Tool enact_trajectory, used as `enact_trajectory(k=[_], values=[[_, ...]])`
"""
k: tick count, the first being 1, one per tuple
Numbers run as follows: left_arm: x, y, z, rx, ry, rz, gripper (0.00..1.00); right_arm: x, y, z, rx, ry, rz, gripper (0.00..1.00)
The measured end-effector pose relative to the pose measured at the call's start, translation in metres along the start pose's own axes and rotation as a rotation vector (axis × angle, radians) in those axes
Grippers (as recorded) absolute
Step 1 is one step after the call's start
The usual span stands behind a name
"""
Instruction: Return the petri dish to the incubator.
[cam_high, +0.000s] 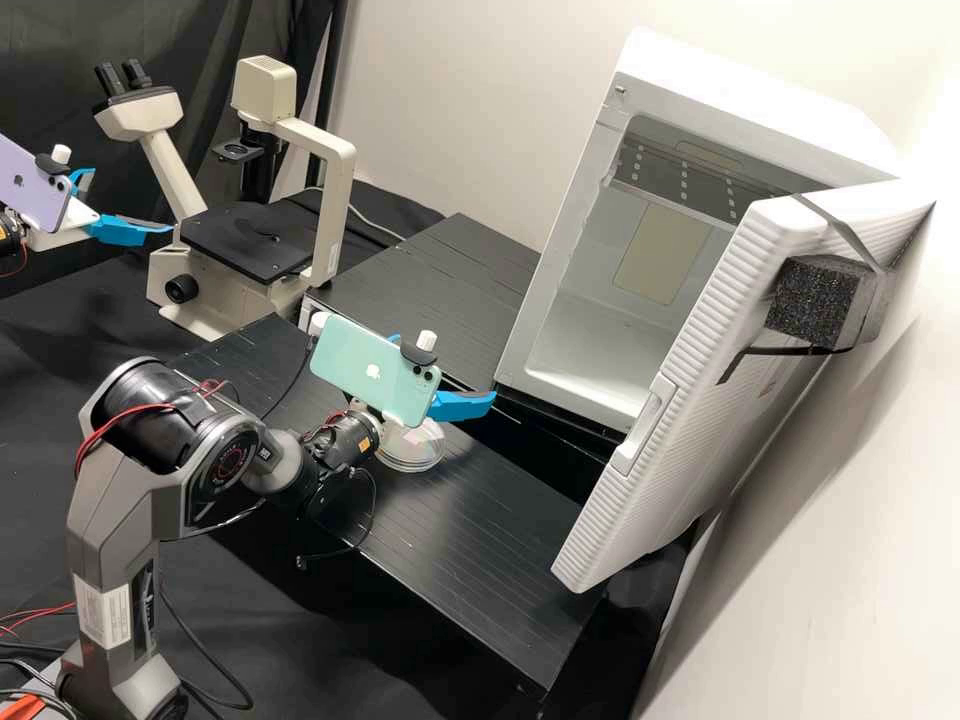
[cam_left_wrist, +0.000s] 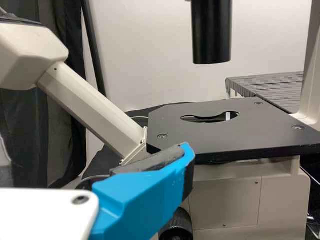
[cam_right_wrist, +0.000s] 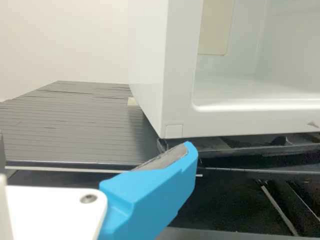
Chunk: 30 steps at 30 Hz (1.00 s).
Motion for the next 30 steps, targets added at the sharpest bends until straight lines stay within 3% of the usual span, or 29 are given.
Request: enact_trajectory(k=[10, 14, 18, 22, 30], values=[[0.000, 0.000, 0.000, 0.000, 0.000, 0.000, 1.00, -0.005, 0.000, 0.002, -0.003, -0.003, 0.002, 1.00], [0.000, 0.000, 0.000, 0.000, 0.000, 0.000, 1.00, -0.030, 0.006, 0.009, -0.001, 0.004, 0.021, 1.00], [0.000, 0.000, 0.000, 0.000, 0.000, 0.000, 1.00, -0.059, 0.015, 0.012, 0.013, 0.050, 0.099, 1.00], [0.000, 0.000, 0.000, 0.000, 0.000, 0.000, 1.00, -0.084, 0.018, 0.016, 0.000, 0.078, 0.135, 1.00], [0.000, 0.000, 0.000, 0.000, 0.000, 0.000, 1.00, -0.119, 0.008, 0.032, -0.010, 0.039, 0.070, 1.00]])
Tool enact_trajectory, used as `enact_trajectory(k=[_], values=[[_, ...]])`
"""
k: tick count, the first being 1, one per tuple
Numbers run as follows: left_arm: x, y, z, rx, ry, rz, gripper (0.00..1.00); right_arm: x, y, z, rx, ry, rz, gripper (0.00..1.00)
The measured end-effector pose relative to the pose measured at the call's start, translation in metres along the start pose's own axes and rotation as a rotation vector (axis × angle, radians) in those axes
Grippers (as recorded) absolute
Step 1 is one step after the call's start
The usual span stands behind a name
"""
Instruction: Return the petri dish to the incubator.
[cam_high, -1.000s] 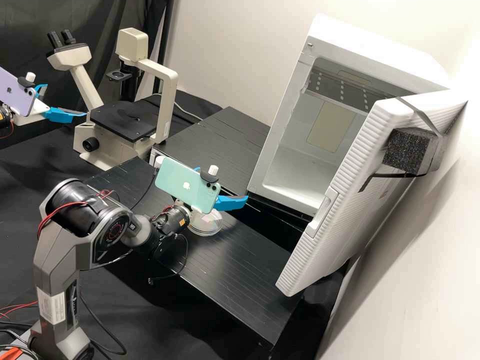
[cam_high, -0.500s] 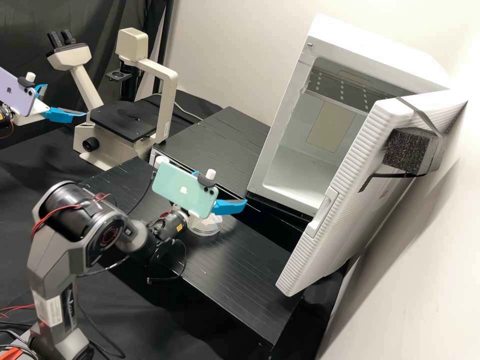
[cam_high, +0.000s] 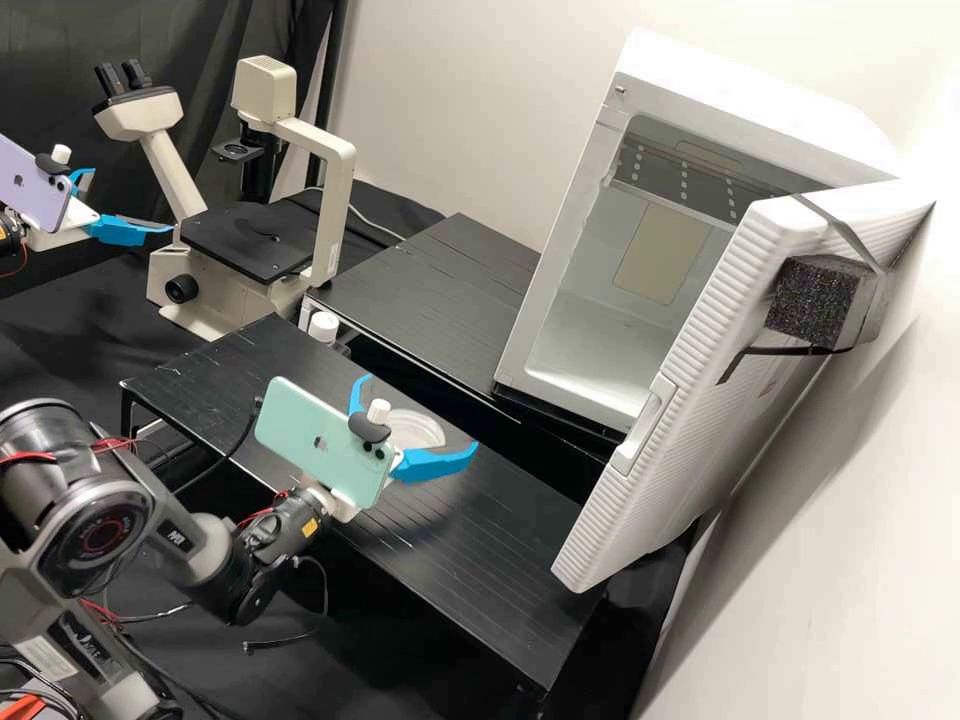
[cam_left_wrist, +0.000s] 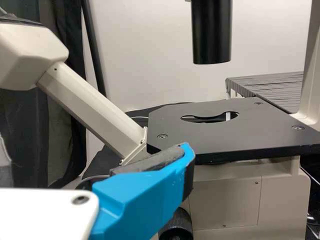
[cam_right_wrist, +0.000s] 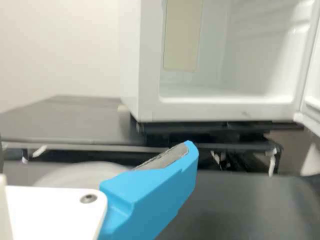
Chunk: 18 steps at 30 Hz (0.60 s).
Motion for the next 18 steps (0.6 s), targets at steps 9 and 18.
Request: enact_trajectory(k=[9, 18], values=[[0.000, 0.000, 0.000, 0.000, 0.000, 0.000, 1.00, -0.016, -0.002, 0.013, -0.031, -0.040, -0.052, 1.00], [0.000, 0.000, 0.000, 0.000, 0.000, 0.000, 1.00, -0.012, -0.014, 0.016, 0.012, -0.052, -0.121, 1.00]])
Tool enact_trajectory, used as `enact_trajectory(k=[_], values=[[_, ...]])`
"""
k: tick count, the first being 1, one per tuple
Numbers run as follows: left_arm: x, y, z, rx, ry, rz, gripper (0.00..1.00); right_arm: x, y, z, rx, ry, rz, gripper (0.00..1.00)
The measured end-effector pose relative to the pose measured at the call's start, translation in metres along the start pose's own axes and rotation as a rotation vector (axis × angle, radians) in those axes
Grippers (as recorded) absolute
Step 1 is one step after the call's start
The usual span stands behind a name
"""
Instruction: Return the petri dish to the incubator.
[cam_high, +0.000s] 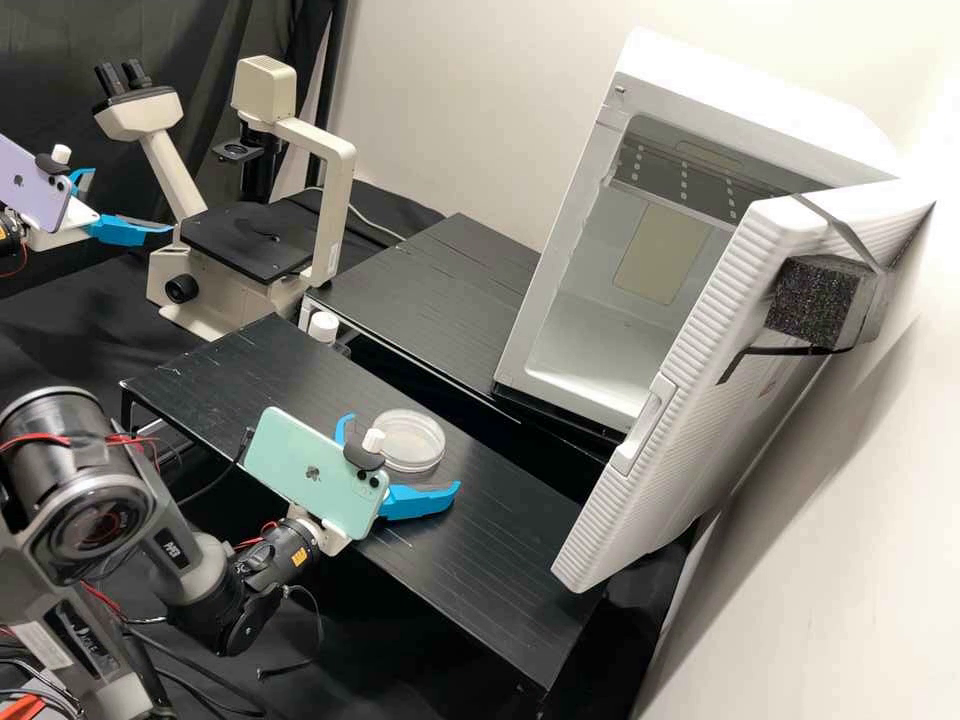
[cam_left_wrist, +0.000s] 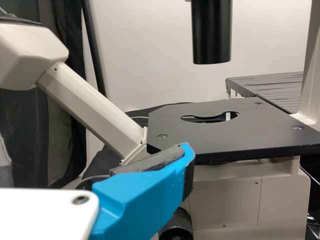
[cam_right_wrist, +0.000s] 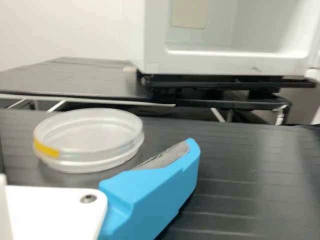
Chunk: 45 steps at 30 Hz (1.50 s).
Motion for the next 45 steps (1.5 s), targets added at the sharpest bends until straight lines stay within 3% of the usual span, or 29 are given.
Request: enact_trajectory(k=[14, 15, 45], values=[[0.000, 0.000, 0.000, 0.000, 0.000, 0.000, 1.00, 0.007, -0.011, -0.001, 0.002, 0.005, -0.012, 1.00], [0.000, 0.000, 0.000, 0.000, 0.000, 0.000, 1.00, 0.007, -0.011, -0.001, 0.002, 0.004, -0.012, 0.00], [0.000, 0.000, 0.000, 0.000, 0.000, 0.000, 1.00, 0.009, -0.014, -0.003, -0.025, 0.002, 0.005, 0.00]])
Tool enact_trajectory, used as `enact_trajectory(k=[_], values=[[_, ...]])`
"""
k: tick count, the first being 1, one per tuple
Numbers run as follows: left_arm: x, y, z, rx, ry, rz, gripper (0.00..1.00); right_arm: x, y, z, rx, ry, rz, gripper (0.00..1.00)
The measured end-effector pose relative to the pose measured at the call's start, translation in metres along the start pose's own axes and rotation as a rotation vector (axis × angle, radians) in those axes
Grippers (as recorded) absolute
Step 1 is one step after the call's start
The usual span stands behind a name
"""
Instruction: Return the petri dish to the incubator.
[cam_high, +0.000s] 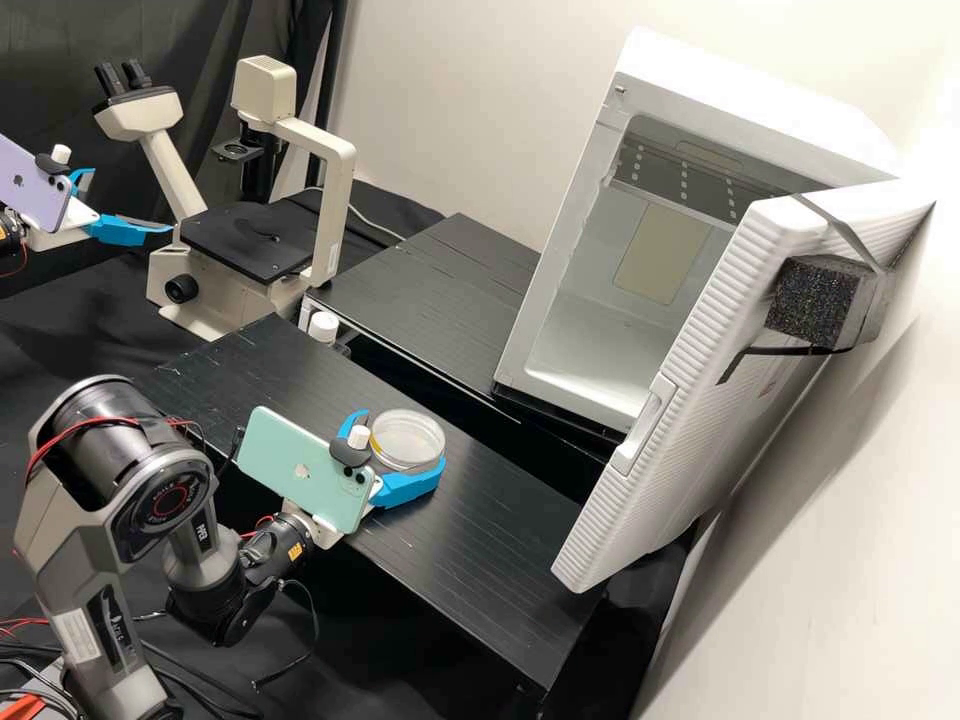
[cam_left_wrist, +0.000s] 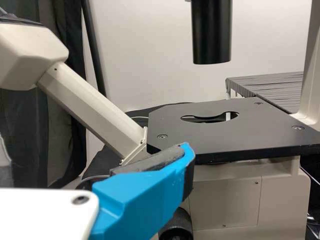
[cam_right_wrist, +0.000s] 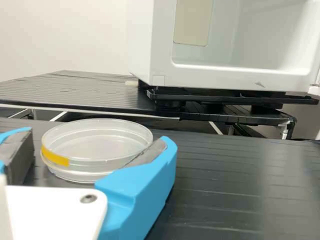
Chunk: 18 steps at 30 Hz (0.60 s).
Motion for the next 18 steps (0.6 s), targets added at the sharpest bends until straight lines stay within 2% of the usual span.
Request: enact_trajectory(k=[18], values=[[0.0000, 0.0000, 0.0000, 0.000, 0.000, 0.000, 1.00, 0.0007, -0.0008, 0.0009, 0.003, 0.002, 0.000, 0.00]])
